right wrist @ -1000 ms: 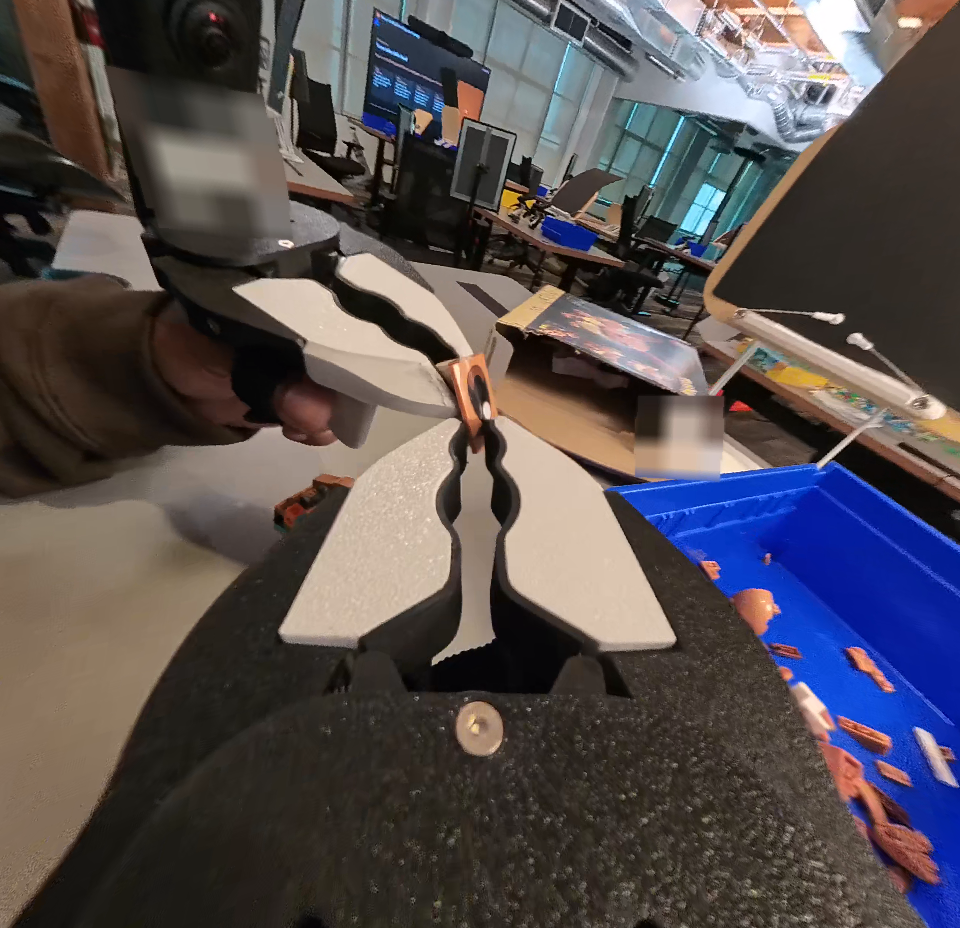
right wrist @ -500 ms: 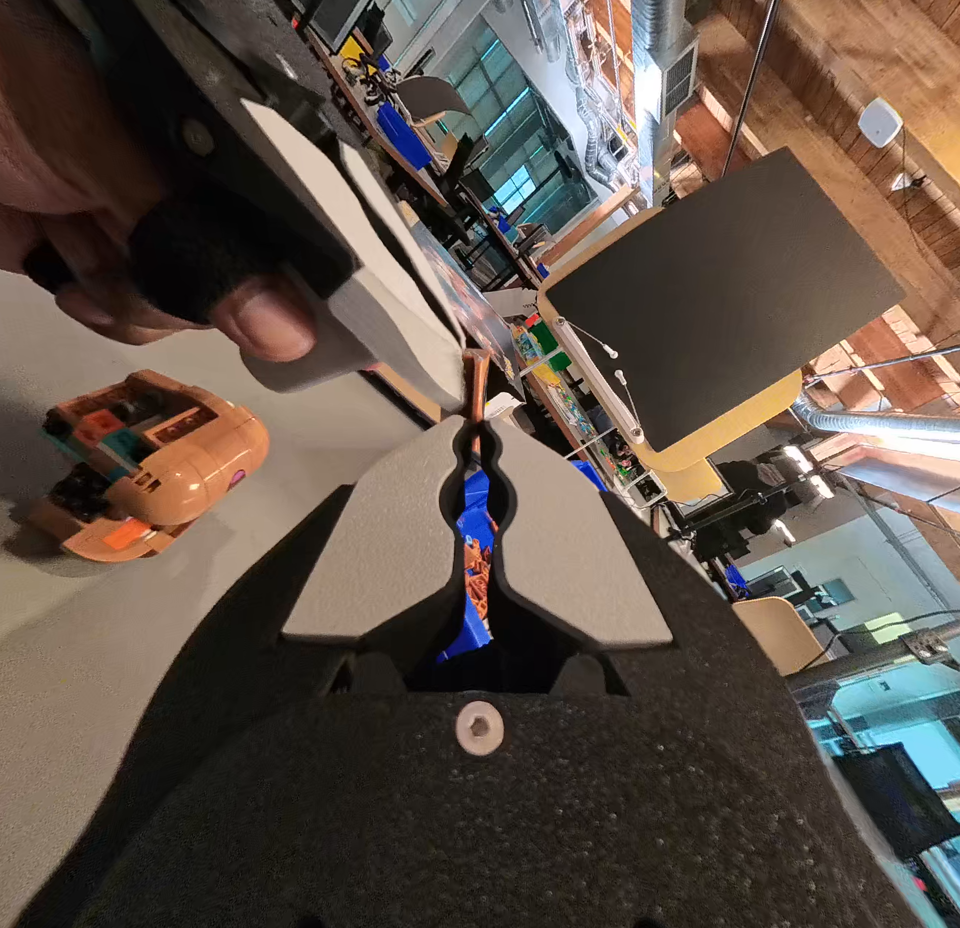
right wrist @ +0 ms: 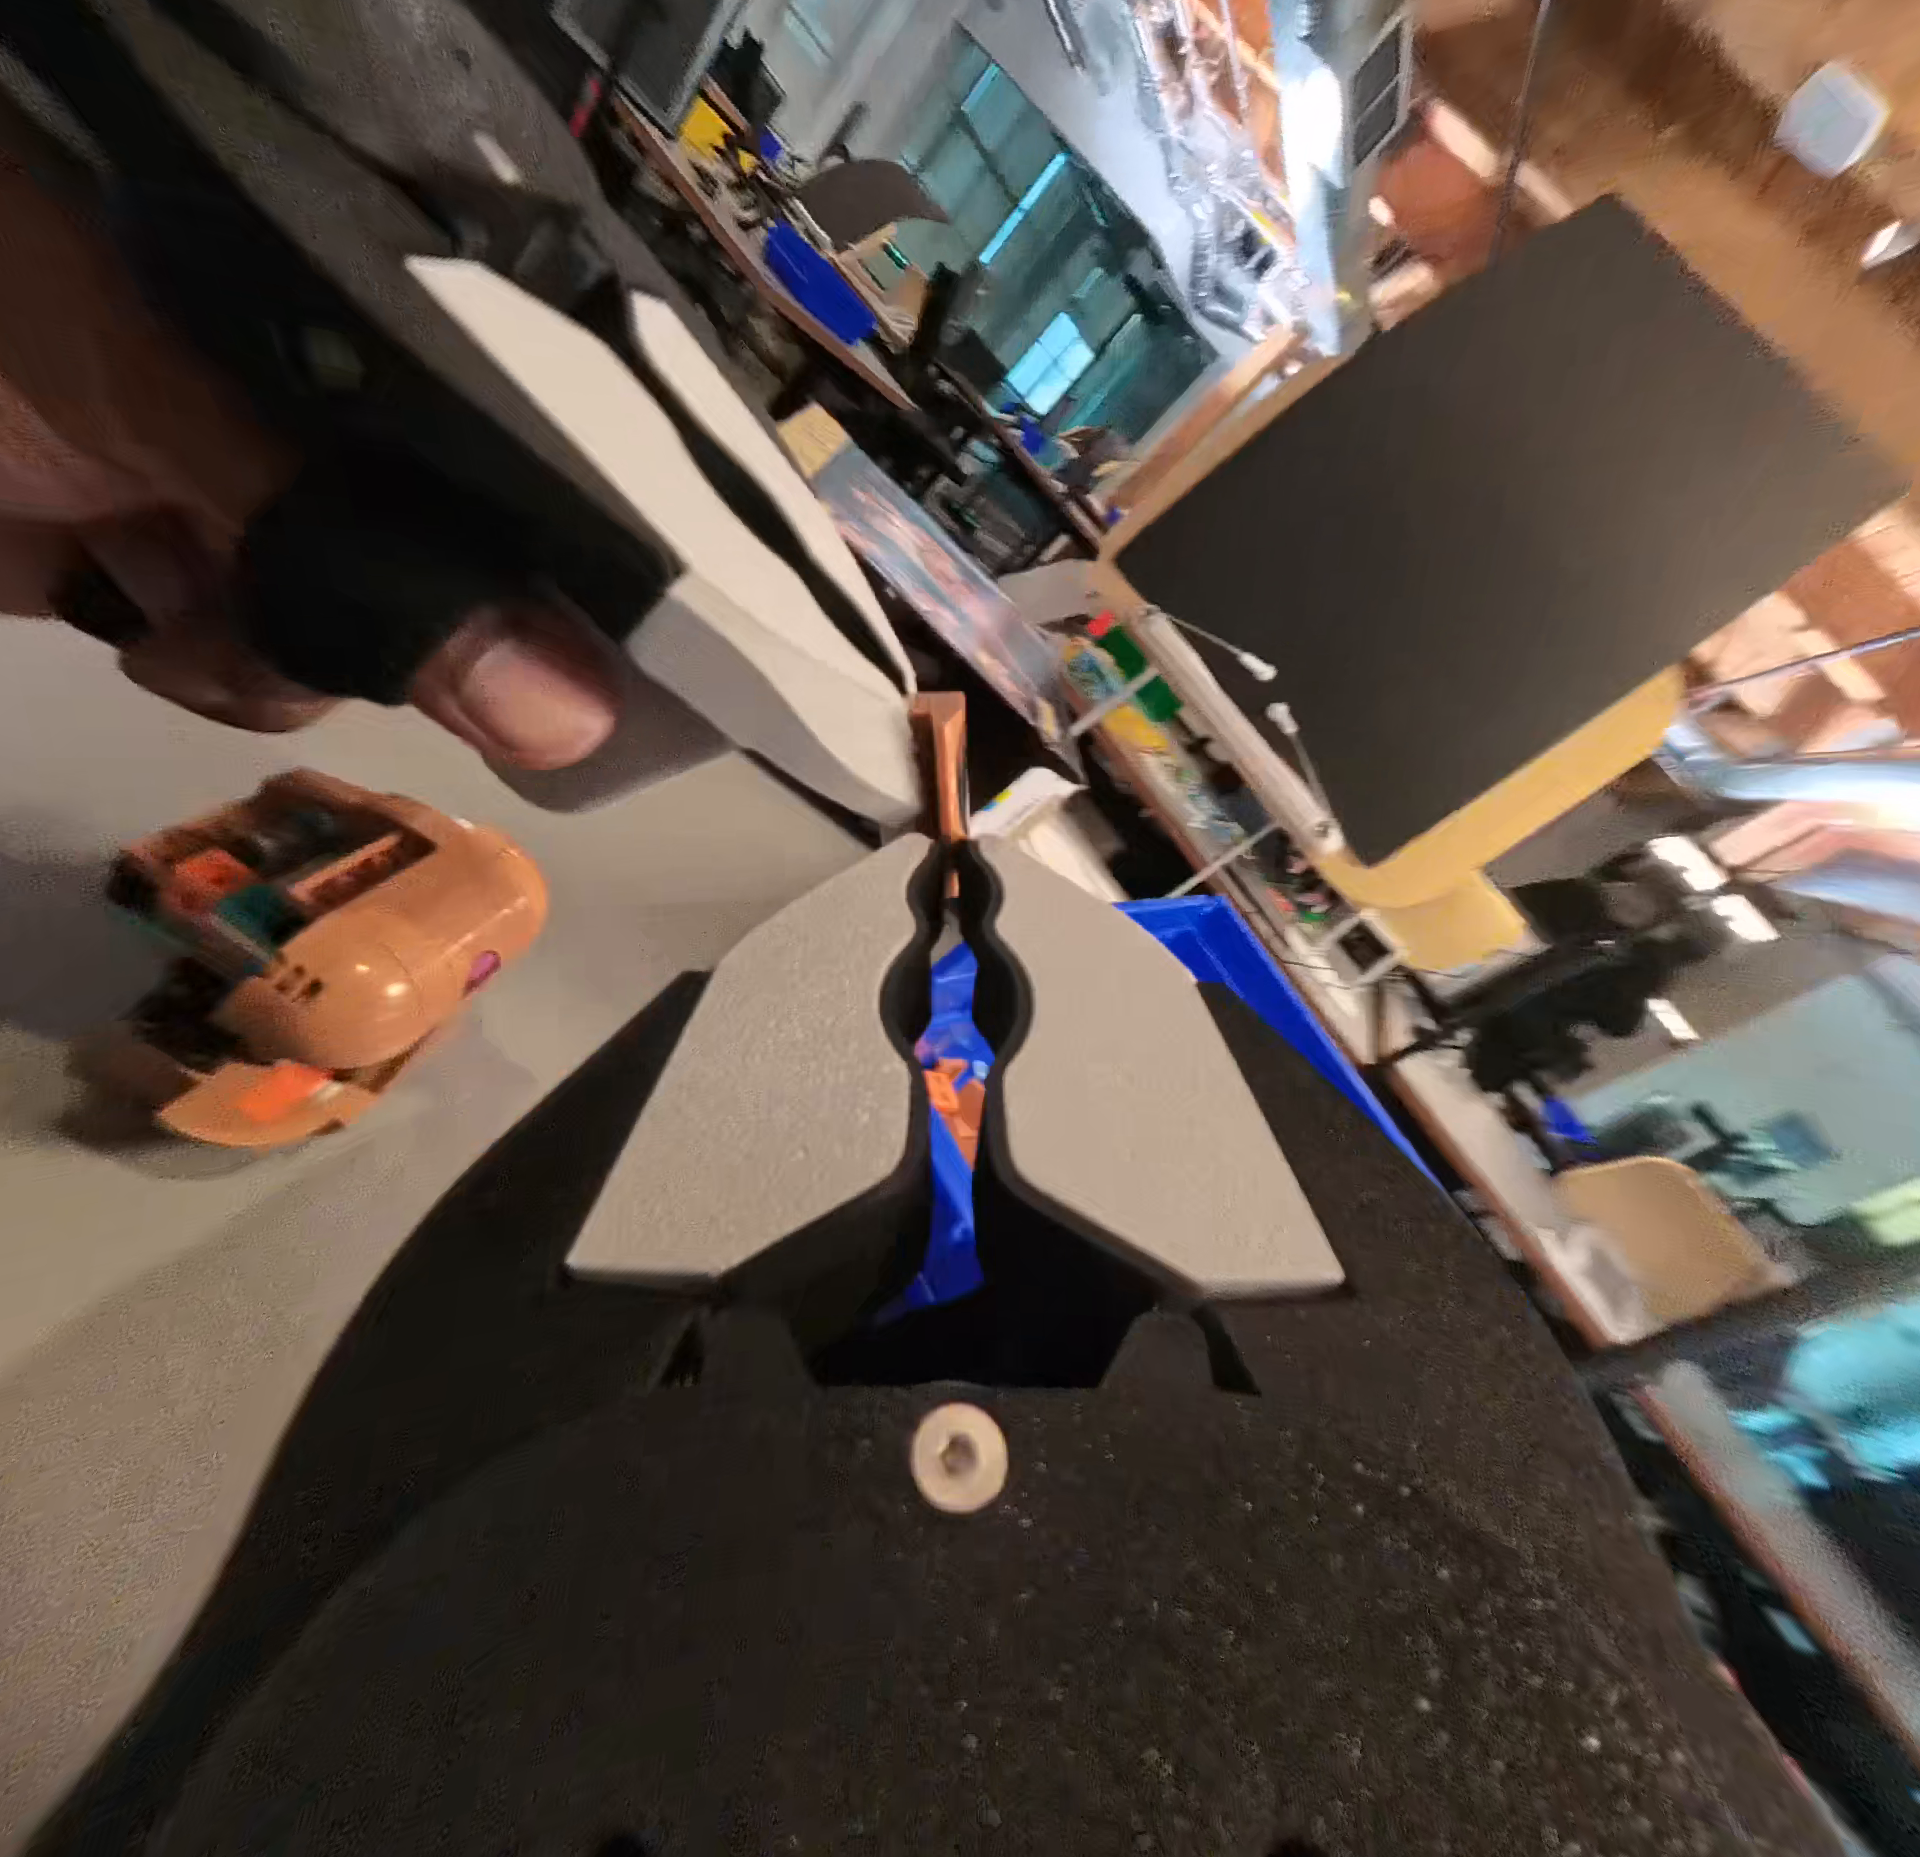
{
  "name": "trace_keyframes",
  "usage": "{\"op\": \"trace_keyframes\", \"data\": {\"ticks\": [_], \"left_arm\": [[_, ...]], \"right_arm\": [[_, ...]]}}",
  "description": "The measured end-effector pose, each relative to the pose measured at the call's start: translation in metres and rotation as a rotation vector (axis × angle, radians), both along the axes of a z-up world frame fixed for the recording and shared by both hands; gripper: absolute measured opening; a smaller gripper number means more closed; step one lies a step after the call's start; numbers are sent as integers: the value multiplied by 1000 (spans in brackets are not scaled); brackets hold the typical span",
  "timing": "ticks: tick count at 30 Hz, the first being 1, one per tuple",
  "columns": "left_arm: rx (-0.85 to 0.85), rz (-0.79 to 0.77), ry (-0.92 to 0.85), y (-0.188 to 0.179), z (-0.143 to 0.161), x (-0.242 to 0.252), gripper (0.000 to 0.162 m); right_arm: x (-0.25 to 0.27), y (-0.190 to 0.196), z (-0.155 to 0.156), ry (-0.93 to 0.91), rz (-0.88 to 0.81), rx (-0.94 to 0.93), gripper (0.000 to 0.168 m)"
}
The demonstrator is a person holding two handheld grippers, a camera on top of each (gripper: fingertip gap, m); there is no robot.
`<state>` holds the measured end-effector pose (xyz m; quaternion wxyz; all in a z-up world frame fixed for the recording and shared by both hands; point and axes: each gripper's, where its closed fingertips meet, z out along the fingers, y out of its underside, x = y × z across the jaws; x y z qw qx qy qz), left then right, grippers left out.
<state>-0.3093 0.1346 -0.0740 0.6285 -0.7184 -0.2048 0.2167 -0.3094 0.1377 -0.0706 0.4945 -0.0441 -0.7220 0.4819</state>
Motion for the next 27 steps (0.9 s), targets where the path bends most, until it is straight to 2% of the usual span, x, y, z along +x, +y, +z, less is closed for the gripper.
{"op": "trace_keyframes", "data": {"ticks": [4, 6, 11, 16, 20, 27], "left_arm": [[8, 15, -18, -1, 0, -1, 12], [22, 18, -41, -1, -1, -2, 12], [27, -1, -65, -3, -5, -2, 11], [-5, -8, -69, -3, -9, -1, 11], [-24, -10, -69, -2, -12, -1, 11], [-4, -19, -72, -3, -10, 0, 11]], "right_arm": [[-3, 0, 1, 87, -83, 63, 1], [-4, 0, 0, 190, -123, 142, 1], [-1, -3, -3, 301, -96, 222, 2], [11, -4, 10, 325, -29, 162, 0], [3, -1, -3, 270, -33, 234, 2], [6, -3, -7, 236, 5, 253, 13]]}}
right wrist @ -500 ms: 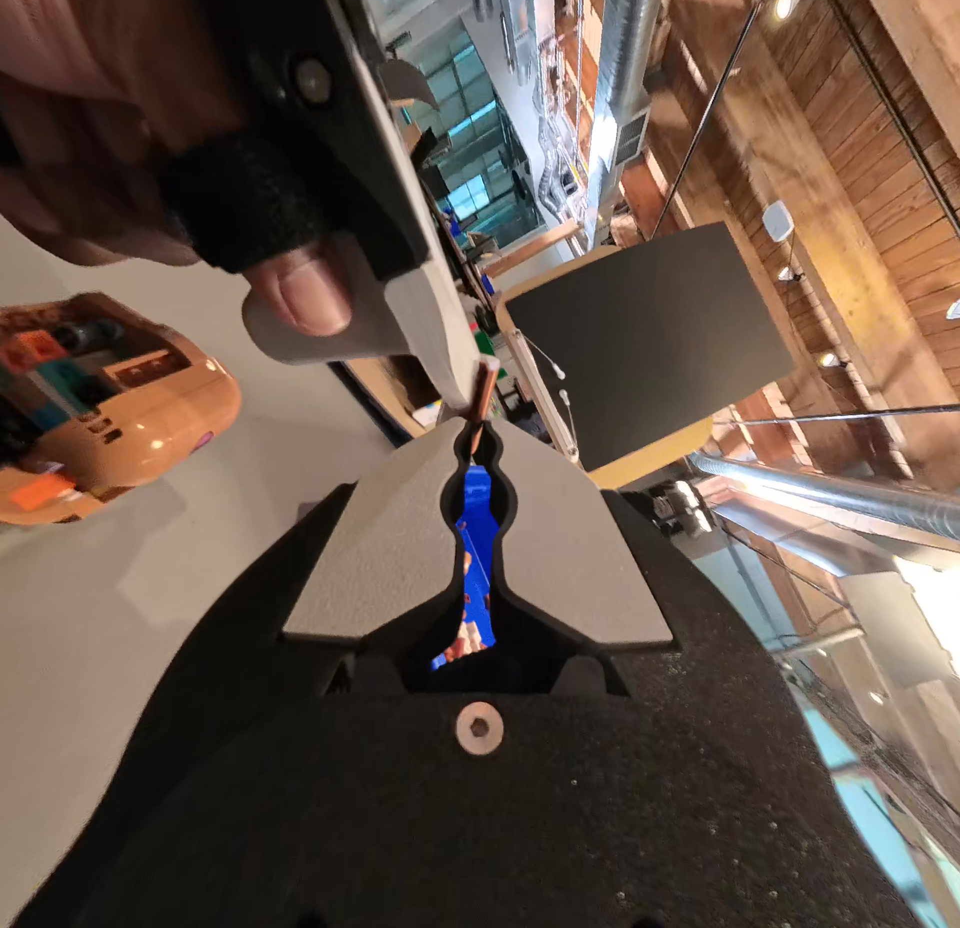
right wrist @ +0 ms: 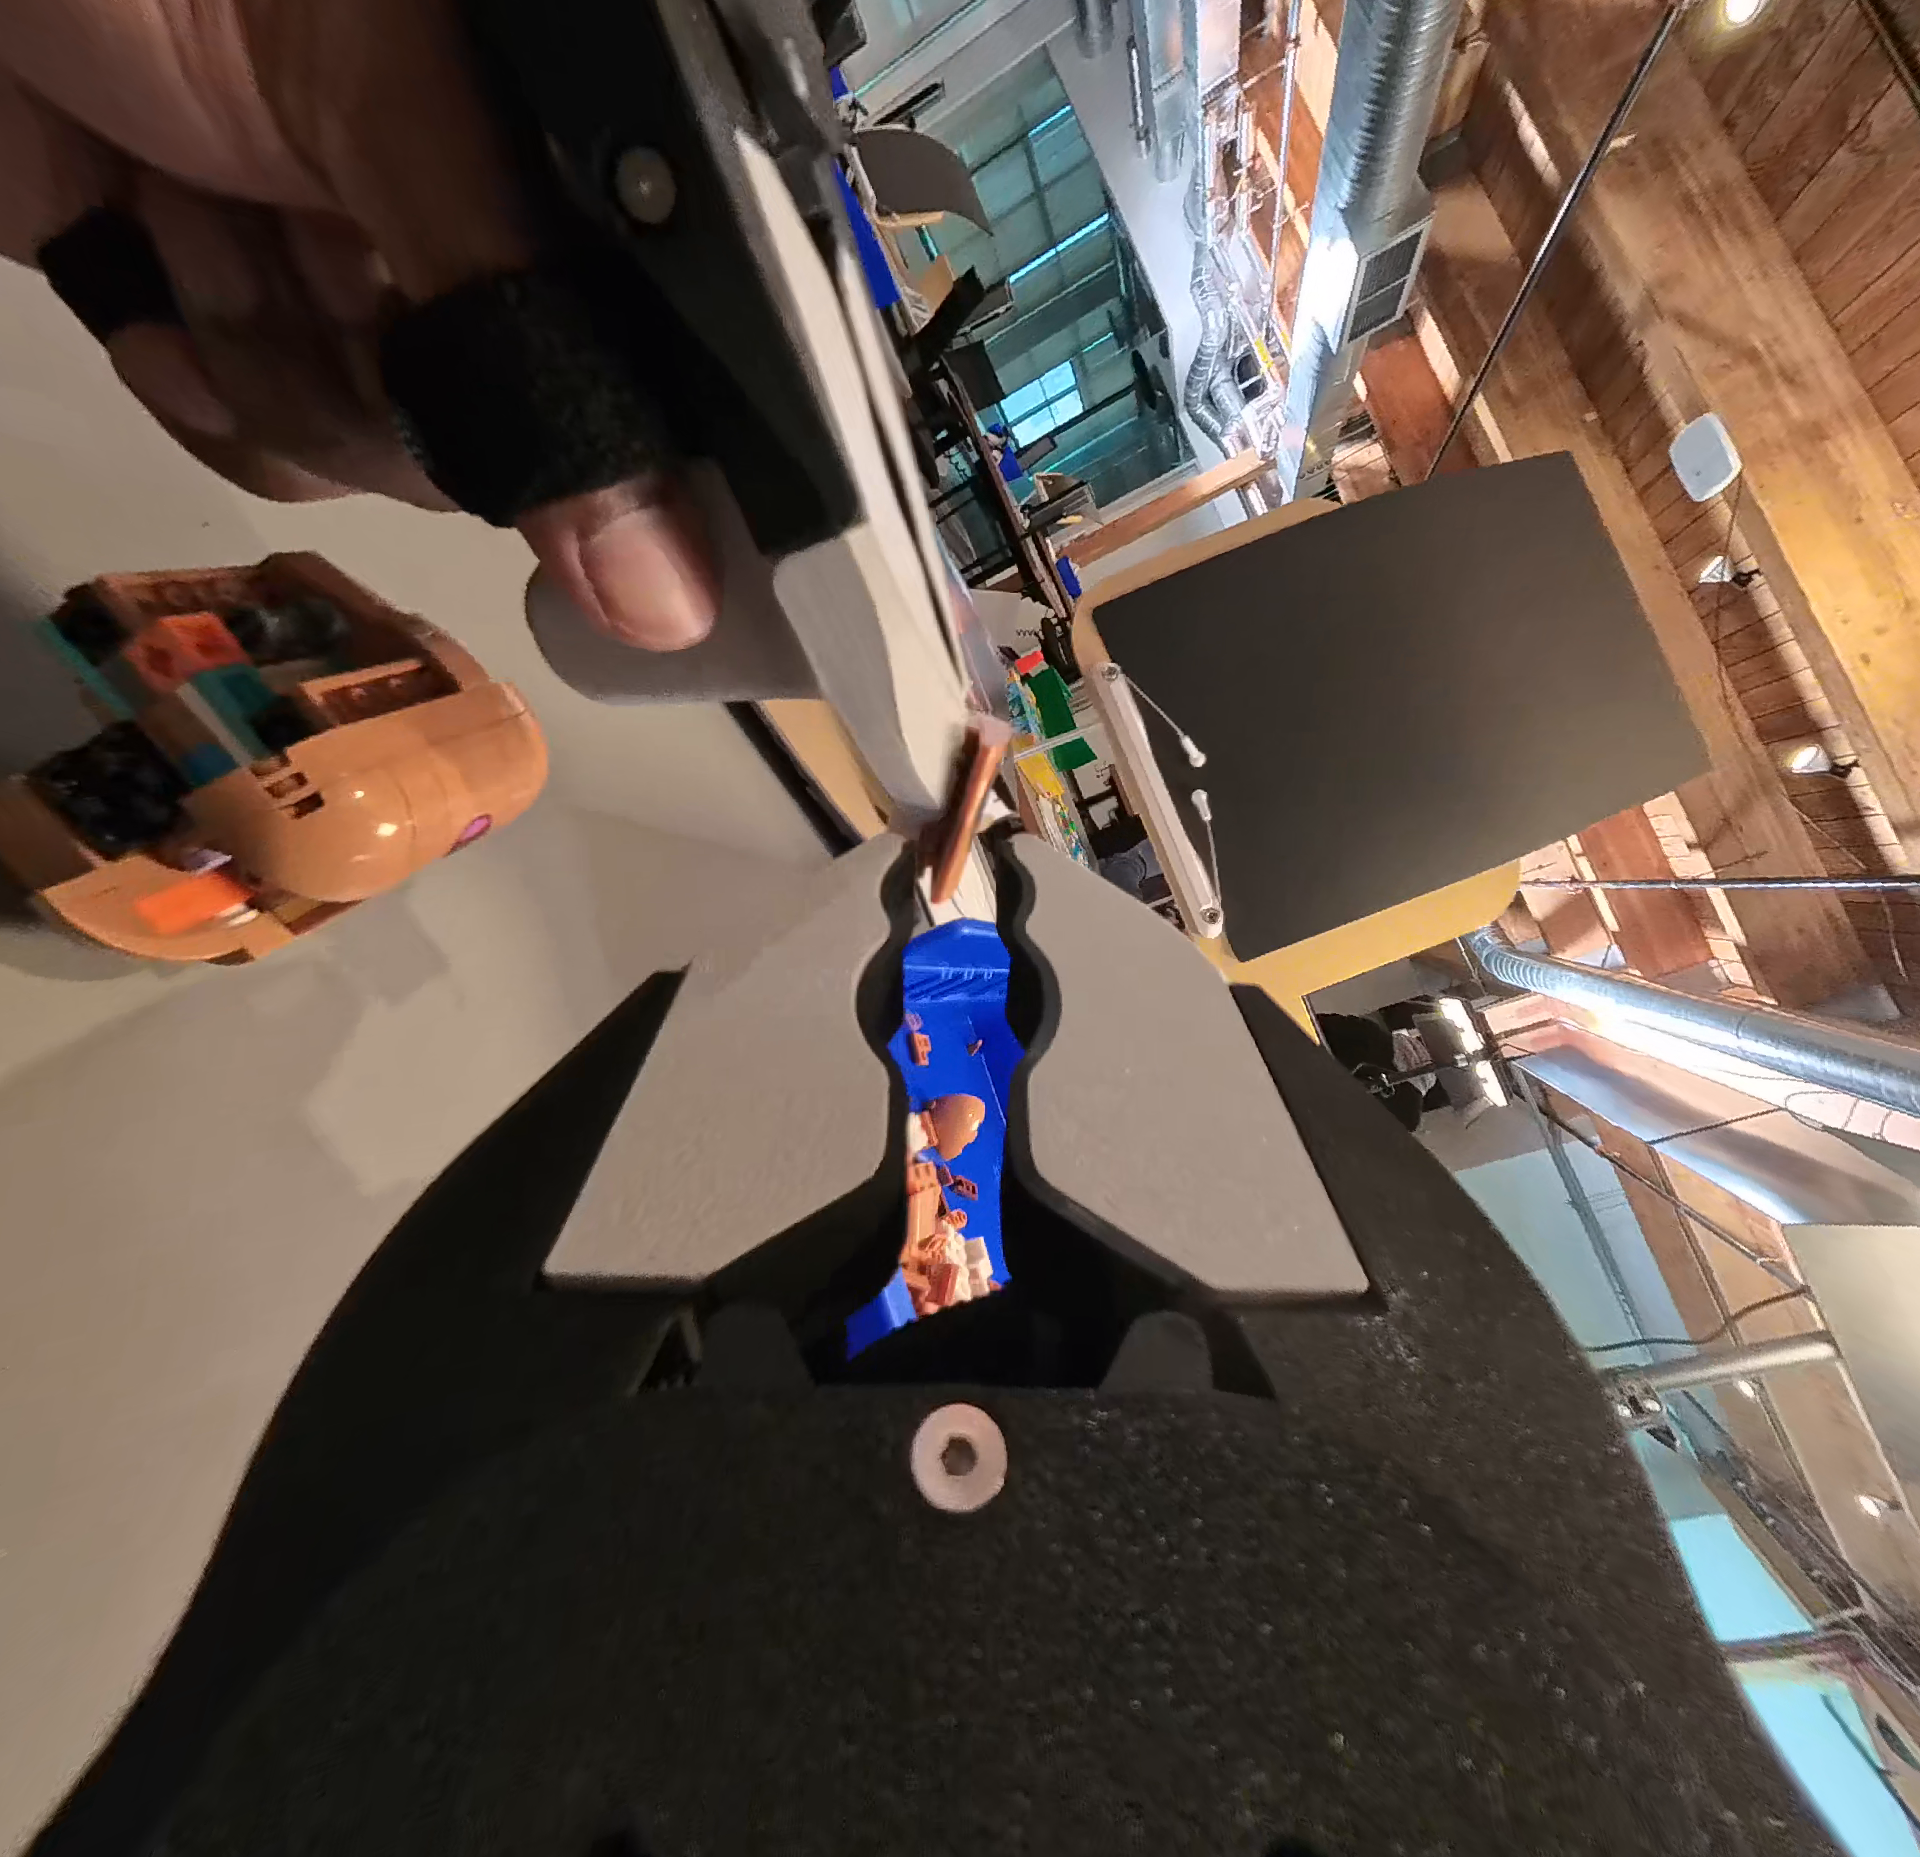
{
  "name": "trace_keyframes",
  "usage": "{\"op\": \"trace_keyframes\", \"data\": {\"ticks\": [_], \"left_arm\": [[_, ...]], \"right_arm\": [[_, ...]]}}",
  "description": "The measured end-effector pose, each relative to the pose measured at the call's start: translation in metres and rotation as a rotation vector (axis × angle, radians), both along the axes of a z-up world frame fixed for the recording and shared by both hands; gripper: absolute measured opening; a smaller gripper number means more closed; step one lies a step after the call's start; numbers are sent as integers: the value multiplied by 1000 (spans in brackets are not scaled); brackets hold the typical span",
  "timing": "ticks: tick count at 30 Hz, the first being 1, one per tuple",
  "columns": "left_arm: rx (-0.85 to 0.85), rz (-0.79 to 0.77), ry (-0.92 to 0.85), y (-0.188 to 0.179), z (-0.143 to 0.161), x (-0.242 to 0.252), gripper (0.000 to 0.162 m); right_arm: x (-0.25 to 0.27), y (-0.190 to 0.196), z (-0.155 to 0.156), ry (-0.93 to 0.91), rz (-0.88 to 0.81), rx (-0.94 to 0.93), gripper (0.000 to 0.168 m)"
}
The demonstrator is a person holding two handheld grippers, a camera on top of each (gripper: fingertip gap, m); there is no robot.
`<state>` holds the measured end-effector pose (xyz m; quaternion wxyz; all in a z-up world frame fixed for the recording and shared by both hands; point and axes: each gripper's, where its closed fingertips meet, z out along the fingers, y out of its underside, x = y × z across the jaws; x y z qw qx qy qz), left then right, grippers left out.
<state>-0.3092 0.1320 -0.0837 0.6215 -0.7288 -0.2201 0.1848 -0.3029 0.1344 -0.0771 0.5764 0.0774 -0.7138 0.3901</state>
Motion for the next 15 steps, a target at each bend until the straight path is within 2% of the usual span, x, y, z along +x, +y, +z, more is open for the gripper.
{"op": "trace_keyframes", "data": {"ticks": [6, 12, 15], "left_arm": [[-40, -17, 8, 4, -5, 3, 11], [-130, -24, 17, 7, -16, 4, 11], [-152, -19, 36, 7, -16, 4, 11]], "right_arm": [[-3, 2, -1, 35, -17, 44, 16], [-5, 2, -13, 47, -20, 163, 18], [-3, 1, -16, 17, -7, 183, 9]]}}
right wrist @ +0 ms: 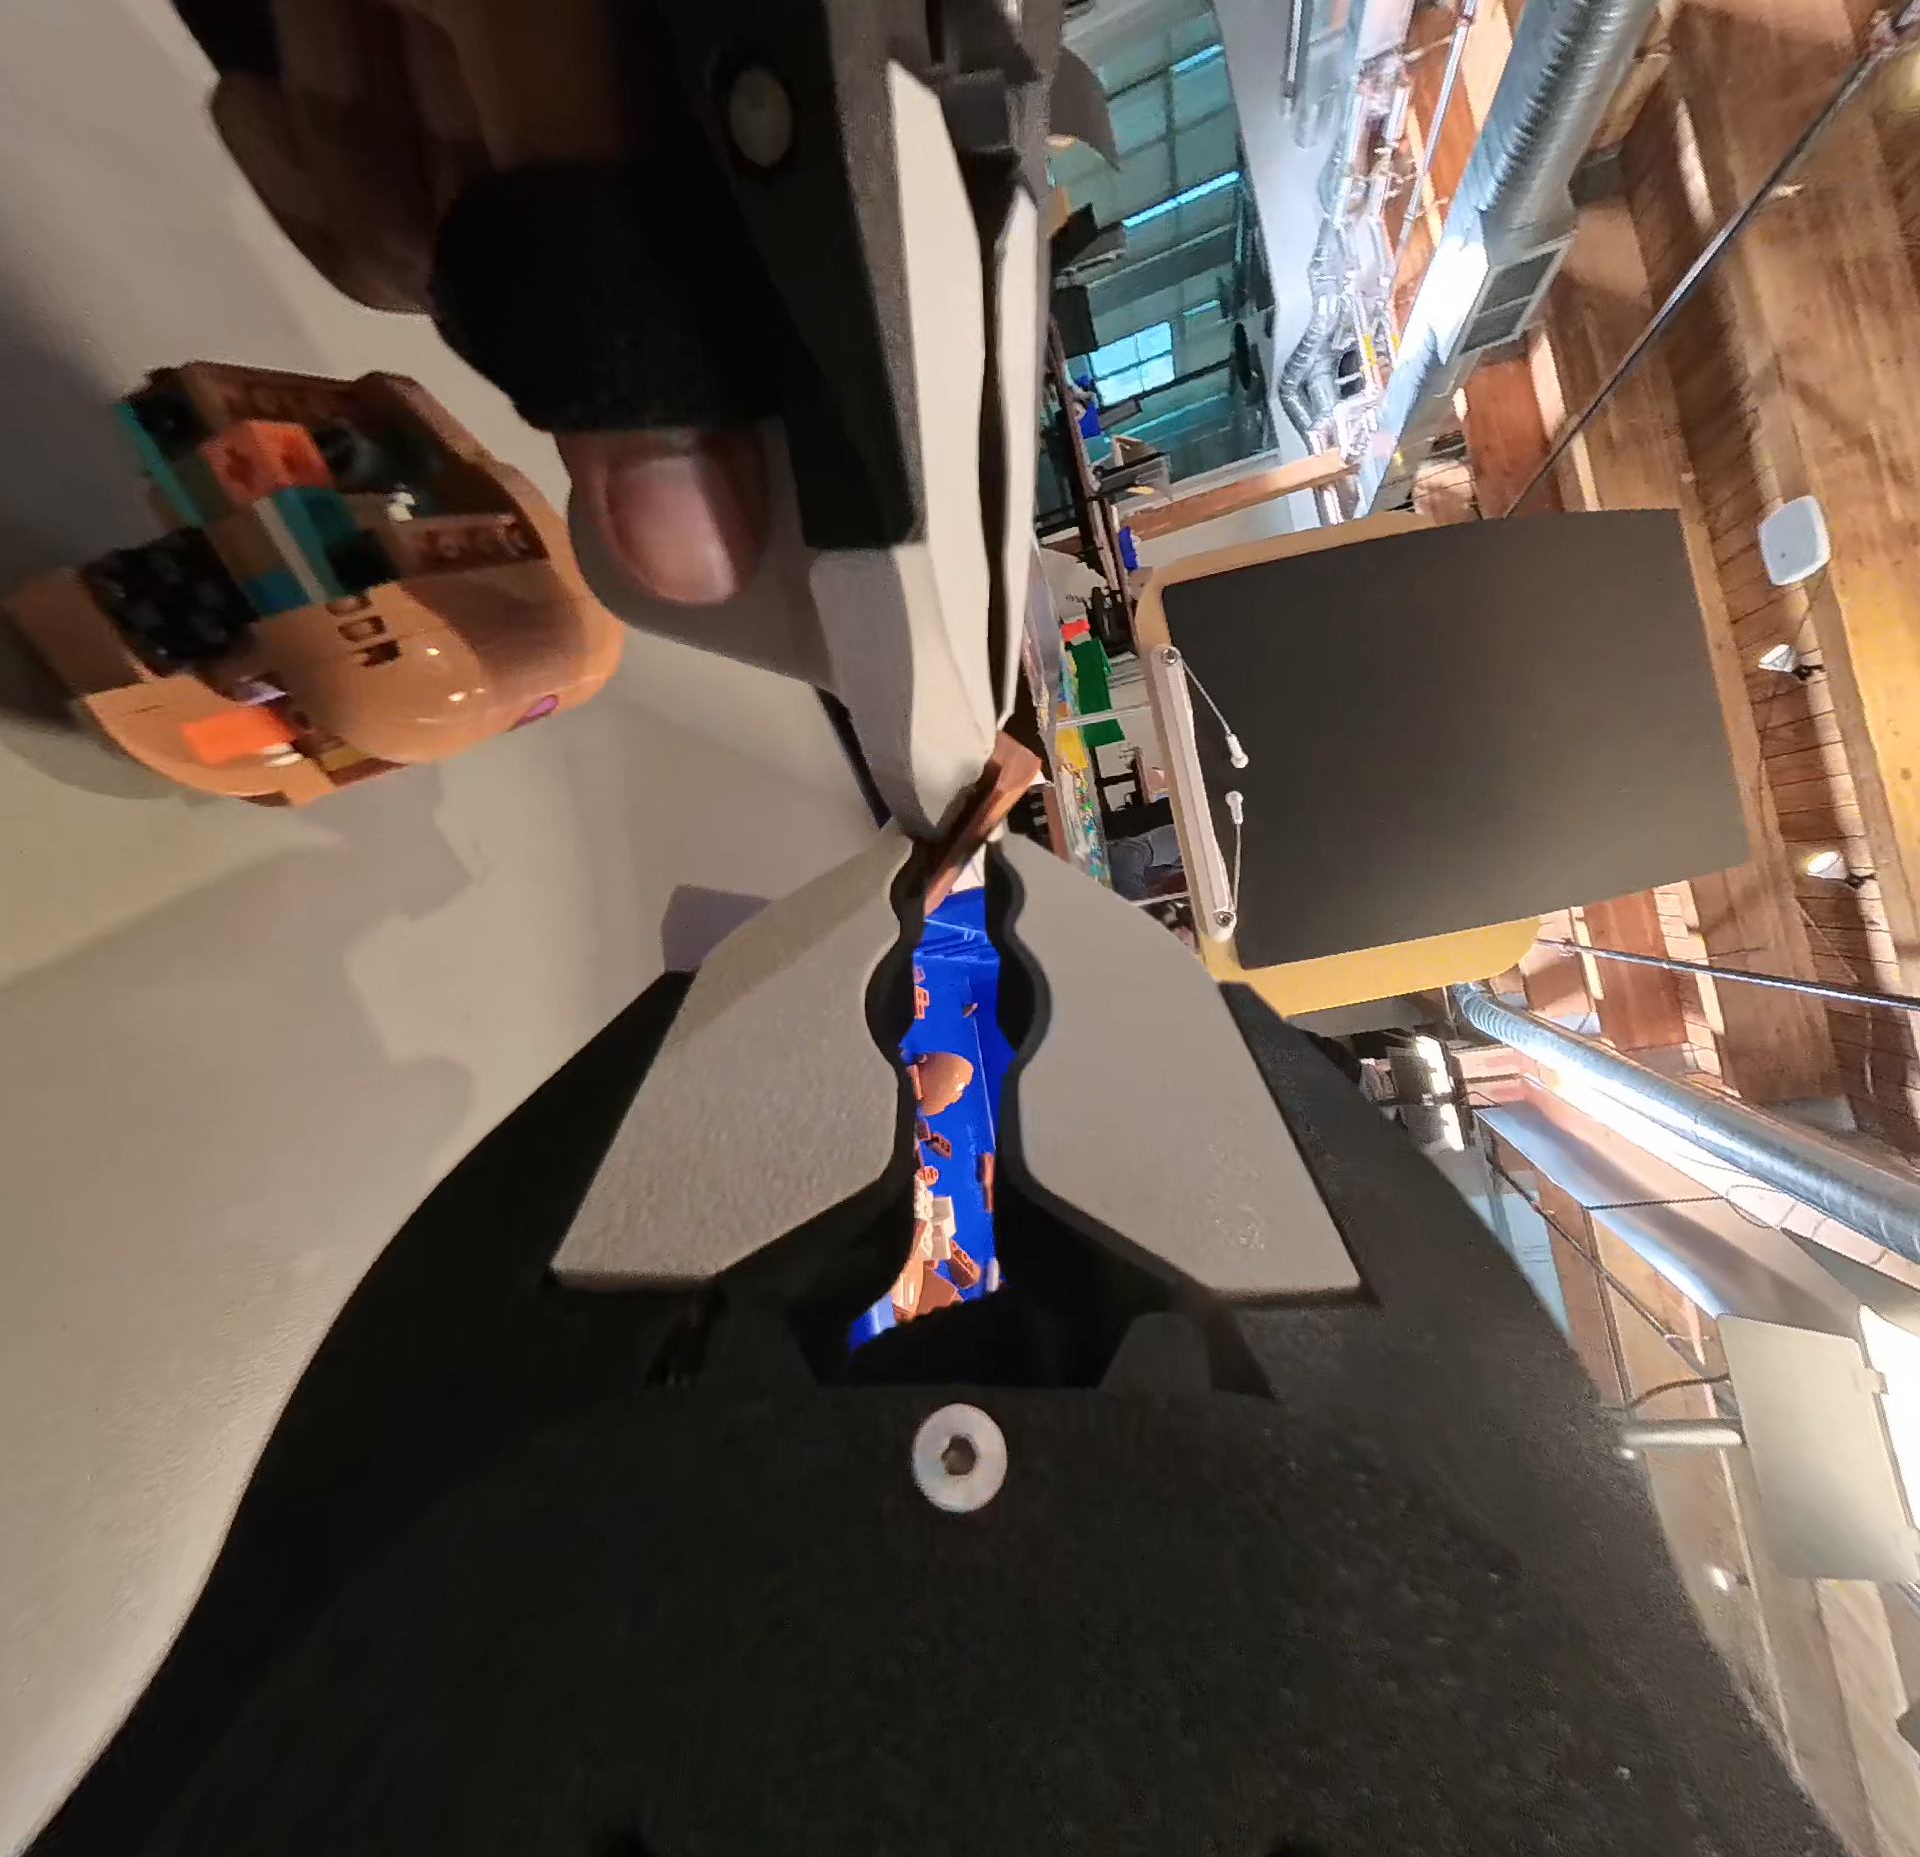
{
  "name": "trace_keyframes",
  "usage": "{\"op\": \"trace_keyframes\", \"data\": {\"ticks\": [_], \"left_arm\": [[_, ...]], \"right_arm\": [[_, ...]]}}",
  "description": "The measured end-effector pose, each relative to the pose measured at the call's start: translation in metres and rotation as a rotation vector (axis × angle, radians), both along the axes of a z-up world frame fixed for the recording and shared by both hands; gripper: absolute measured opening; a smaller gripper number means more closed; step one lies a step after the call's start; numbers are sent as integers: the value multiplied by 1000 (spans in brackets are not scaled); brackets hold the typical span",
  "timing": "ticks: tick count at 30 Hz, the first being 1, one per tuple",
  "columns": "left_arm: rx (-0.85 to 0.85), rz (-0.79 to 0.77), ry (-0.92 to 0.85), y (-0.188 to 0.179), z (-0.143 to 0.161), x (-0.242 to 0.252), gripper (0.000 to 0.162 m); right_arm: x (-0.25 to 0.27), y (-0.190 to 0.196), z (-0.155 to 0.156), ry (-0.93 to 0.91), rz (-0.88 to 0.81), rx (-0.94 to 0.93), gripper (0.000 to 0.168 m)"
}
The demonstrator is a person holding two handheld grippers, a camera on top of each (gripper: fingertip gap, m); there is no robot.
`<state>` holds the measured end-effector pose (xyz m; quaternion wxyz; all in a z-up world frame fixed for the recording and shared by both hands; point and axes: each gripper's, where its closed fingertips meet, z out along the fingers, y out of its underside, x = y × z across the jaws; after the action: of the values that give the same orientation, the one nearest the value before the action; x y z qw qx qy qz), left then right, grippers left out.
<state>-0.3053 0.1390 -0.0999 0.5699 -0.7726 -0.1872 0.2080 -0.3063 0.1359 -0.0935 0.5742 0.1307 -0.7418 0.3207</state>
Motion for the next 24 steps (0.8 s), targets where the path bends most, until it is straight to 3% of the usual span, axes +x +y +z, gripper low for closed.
{"op": "trace_keyframes", "data": {"ticks": [5, 8, 11, 17, 19, 21, 24], "left_arm": [[-31, -25, 61, 1, 4, 4, 11], [-110, -124, 137, 8, 0, 18, 12], [-176, -64, 206, 9, -3, 12, 12], [2, -31, 128, -7, 17, 3, 11], [66, -33, 98, -8, 22, 2, 11], [112, -57, 64, -9, 24, 3, 11], [218, -97, -17, -12, 29, 4, 12]], "right_arm": [[4, 1, 4, -33, 42, -17, 7], [-4, 17, 26, -35, 11, -141, 3], [-14, 34, 32, -121, -5, -227, 3], [-59, 60, 22, -90, -257, -226, 4], [-81, 73, 5, -144, -370, -197, 14], [-81, 72, -3, -194, -345, -204, 24], [-50, 47, 10, -202, -126, -277, 29]]}}
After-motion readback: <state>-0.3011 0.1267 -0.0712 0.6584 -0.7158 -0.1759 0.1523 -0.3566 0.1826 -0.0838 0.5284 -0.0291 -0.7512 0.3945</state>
